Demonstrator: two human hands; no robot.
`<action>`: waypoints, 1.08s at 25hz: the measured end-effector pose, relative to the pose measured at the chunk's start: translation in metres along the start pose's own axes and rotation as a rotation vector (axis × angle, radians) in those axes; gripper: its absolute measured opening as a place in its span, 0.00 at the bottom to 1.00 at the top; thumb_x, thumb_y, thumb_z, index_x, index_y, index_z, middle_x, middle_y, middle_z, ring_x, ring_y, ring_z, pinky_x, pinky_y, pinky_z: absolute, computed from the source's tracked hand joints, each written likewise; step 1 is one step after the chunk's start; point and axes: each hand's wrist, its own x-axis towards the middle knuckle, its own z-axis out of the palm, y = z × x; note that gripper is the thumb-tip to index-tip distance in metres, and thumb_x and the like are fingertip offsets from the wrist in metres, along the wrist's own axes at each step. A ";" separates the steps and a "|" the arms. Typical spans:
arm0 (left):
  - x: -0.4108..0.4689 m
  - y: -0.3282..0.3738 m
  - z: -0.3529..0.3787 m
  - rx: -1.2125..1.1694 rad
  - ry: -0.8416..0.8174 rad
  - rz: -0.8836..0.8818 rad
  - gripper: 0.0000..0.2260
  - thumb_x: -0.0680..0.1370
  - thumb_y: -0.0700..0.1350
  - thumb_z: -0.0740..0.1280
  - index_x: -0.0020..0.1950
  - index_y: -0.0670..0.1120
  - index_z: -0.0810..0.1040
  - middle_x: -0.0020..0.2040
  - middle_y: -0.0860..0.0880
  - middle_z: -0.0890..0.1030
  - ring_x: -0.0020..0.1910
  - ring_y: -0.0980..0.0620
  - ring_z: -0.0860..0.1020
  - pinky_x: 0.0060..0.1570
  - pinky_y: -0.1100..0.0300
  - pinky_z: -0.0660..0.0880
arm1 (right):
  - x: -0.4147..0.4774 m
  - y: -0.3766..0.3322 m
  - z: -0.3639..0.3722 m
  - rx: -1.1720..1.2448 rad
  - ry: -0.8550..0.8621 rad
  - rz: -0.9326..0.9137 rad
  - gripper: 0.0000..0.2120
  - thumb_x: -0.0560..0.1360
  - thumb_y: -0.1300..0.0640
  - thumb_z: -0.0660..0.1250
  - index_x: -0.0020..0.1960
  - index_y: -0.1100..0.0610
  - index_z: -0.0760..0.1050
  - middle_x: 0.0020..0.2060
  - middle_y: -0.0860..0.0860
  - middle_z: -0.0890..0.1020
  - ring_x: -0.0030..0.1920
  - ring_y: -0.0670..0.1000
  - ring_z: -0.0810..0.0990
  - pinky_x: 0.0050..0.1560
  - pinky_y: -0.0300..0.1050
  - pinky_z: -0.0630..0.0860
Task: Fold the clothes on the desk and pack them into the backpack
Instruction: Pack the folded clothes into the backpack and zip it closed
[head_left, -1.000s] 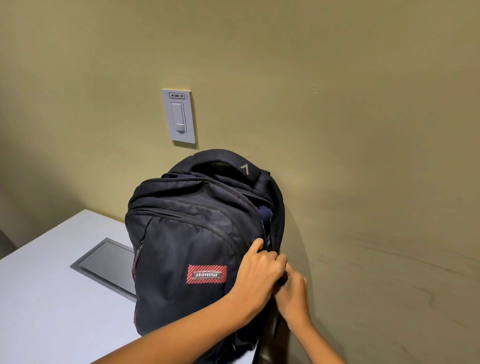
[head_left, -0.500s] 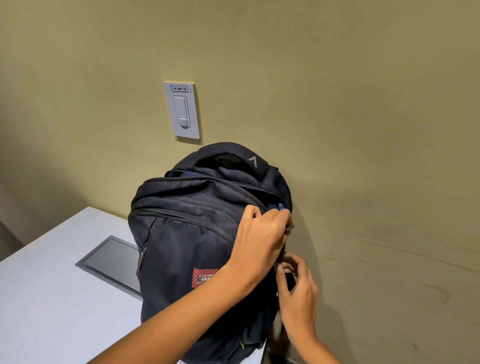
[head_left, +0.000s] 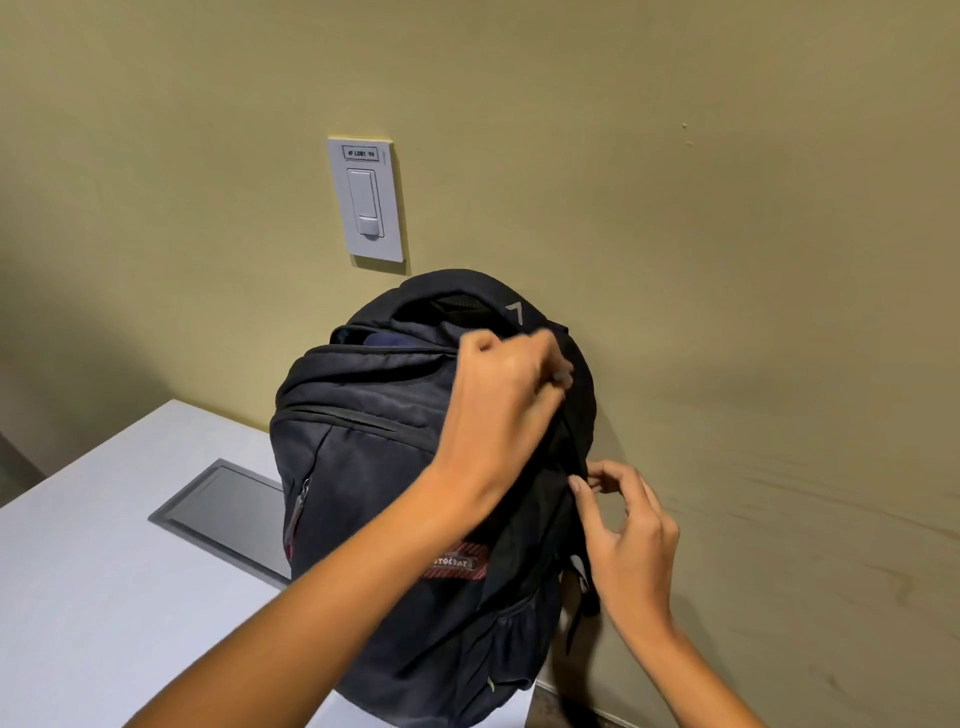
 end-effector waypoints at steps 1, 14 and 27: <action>0.010 -0.006 -0.009 -0.026 0.055 -0.052 0.14 0.68 0.37 0.73 0.39 0.52 0.71 0.38 0.55 0.82 0.36 0.60 0.75 0.52 0.58 0.68 | -0.001 0.000 0.000 -0.001 0.001 -0.001 0.06 0.72 0.63 0.73 0.48 0.61 0.79 0.40 0.48 0.80 0.42 0.42 0.76 0.47 0.24 0.68; 0.021 -0.011 -0.035 -0.219 0.059 -0.287 0.07 0.70 0.40 0.75 0.38 0.43 0.78 0.37 0.53 0.82 0.32 0.60 0.77 0.35 0.73 0.70 | 0.069 -0.074 0.030 -0.105 -0.023 -0.222 0.15 0.72 0.60 0.74 0.57 0.61 0.78 0.50 0.53 0.79 0.52 0.52 0.77 0.53 0.42 0.73; 0.031 -0.082 -0.075 -0.219 0.224 -0.573 0.06 0.68 0.42 0.76 0.39 0.44 0.80 0.36 0.55 0.83 0.35 0.60 0.81 0.45 0.62 0.79 | 0.072 -0.069 0.034 -0.194 -0.045 -0.296 0.05 0.74 0.59 0.72 0.47 0.57 0.77 0.41 0.49 0.78 0.43 0.52 0.75 0.47 0.51 0.73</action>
